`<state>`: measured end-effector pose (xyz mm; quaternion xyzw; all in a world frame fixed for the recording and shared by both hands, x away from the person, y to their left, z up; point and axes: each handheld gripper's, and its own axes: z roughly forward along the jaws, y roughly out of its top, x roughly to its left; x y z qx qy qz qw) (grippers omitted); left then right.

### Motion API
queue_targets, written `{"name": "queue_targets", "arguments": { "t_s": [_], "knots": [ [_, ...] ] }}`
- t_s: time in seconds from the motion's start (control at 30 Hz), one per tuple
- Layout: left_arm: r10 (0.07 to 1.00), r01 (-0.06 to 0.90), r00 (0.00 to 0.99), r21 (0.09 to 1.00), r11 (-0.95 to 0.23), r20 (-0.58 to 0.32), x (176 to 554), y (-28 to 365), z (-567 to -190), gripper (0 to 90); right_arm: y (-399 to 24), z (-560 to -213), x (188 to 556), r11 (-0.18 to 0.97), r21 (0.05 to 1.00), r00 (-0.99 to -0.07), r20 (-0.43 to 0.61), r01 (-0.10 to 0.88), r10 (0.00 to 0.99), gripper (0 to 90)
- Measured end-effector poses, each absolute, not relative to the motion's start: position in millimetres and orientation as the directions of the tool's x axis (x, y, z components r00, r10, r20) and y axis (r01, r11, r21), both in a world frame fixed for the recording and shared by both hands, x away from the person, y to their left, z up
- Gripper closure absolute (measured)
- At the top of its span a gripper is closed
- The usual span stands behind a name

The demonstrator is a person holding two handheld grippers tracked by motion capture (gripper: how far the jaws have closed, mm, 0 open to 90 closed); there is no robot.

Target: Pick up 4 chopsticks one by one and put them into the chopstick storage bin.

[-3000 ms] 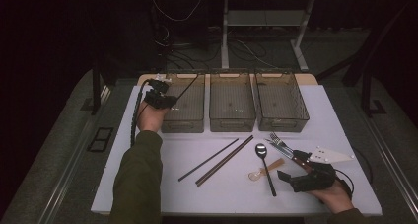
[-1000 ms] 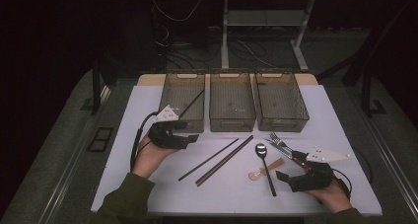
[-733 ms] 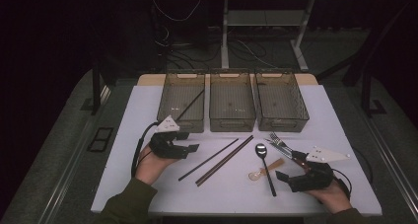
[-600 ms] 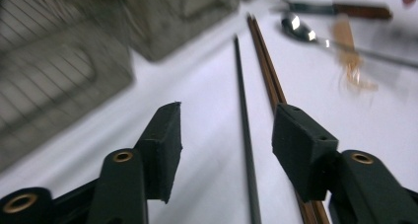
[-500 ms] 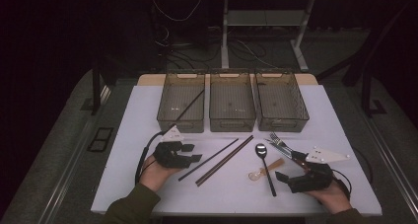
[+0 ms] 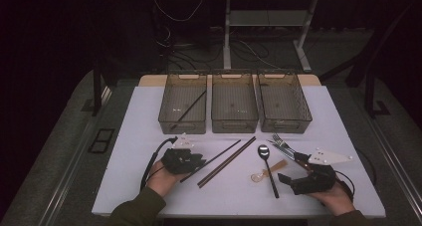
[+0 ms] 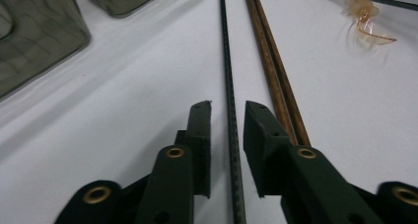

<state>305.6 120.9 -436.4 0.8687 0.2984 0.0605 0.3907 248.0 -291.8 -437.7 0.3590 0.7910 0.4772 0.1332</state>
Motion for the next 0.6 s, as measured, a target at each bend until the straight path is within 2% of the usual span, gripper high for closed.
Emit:
{"name": "queue_targets", "arguments": {
  "t_s": [0.6],
  "knots": [
    [0.573,0.458,0.816,0.687,-0.564,-0.072,302,109,-446,79.9,-292,-438,248,0.286,0.851,-0.707,0.132,0.44,0.695,2.9]
  ]
}}
